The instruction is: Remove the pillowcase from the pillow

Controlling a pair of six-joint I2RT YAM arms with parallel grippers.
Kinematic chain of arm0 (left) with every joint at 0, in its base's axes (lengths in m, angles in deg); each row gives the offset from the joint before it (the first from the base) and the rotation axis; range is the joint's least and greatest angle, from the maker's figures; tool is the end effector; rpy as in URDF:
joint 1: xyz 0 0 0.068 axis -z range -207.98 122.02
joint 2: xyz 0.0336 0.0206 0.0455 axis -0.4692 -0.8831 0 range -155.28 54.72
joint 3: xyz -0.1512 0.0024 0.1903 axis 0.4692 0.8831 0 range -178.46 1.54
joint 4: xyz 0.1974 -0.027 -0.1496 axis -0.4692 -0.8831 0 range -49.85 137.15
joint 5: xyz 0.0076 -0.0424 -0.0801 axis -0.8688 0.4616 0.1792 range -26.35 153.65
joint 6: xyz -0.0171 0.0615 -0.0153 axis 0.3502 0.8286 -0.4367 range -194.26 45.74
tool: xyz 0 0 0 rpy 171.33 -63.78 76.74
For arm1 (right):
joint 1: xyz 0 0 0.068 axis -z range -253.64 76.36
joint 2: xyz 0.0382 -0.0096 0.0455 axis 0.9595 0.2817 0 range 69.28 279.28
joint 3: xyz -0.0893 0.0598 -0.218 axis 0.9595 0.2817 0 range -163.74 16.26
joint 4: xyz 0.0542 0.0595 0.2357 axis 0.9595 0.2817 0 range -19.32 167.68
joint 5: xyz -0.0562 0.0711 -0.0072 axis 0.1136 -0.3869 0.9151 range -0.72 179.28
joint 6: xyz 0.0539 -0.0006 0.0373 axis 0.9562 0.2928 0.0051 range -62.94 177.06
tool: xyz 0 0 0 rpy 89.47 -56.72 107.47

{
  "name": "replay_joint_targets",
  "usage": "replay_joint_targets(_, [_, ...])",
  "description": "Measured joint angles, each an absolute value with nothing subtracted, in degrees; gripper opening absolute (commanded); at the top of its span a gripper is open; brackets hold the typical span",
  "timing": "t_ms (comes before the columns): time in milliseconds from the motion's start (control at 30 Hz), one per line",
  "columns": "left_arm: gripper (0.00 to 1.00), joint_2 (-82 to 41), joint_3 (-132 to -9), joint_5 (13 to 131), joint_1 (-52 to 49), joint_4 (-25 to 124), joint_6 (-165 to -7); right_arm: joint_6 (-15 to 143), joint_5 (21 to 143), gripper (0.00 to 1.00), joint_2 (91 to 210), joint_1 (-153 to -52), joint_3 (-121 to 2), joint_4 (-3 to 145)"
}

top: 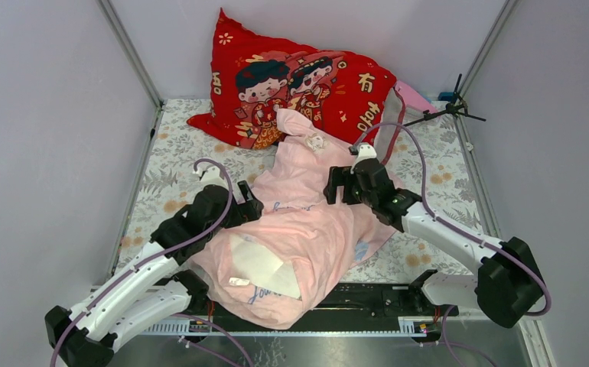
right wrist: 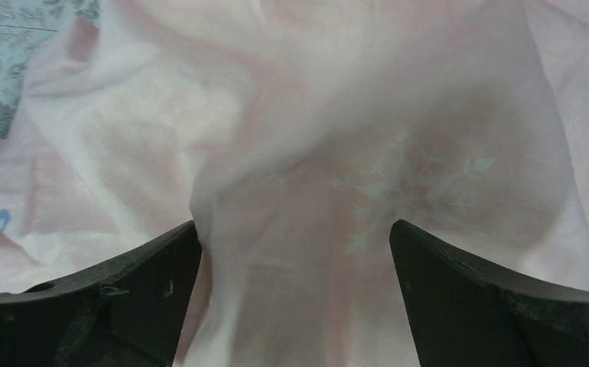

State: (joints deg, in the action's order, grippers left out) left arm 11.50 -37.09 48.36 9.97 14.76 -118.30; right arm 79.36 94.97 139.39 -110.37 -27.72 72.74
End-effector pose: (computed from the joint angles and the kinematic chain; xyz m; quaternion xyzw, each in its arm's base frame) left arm 0.1543 -0.1030 0.2399 -0.1064 0.8825 -0.2004 0.4121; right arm 0.2320 0.1668 0.2253 -0.0823 0.8534 0.2156 0.4674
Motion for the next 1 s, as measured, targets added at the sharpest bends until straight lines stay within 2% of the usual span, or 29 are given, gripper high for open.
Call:
replay_joint_targets(467, [0.99, 12.8, -36.9, 47.3, 10.0, 14.7, -119.3, 81.6, 94.3, 0.98, 155.3, -110.3, -28.7, 70.9])
replay_joint_targets(533, [0.99, 12.8, -36.7, 47.1, 10.0, 14.9, -119.3, 81.5, 92.7, 0.81, 159.0, -110.3, -30.6, 70.7])
replay_joint_targets(567, [0.99, 12.9, -36.4, 47.1, 9.9, 15.0, -119.3, 81.5, 91.9, 0.6, 161.0, -110.2, -31.9, 70.9])
replay_joint_targets(633, [0.99, 13.0, -36.2, 46.9, 9.9, 14.9, -119.4, 81.1, 90.2, 0.1, 164.0, -110.0, -34.1, 71.1])
replay_joint_targets(667, [0.99, 13.0, -36.2, 46.9, 9.9, 14.9, -119.4, 81.2, 89.1, 0.01, 165.1, -109.8, -35.0, 71.2])
replay_joint_targets(867, [0.99, 14.0, -36.2, 46.4, 9.9, 14.9, -119.3, 82.1, 85.0, 0.0, 165.7, -109.4, -37.1, 71.5])
replay_joint_targets(1000, [0.99, 14.8, -36.1, 46.2, 9.9, 14.9, -119.4, 82.1, 86.5, 0.0, 160.7, -109.5, -36.2, 73.3])
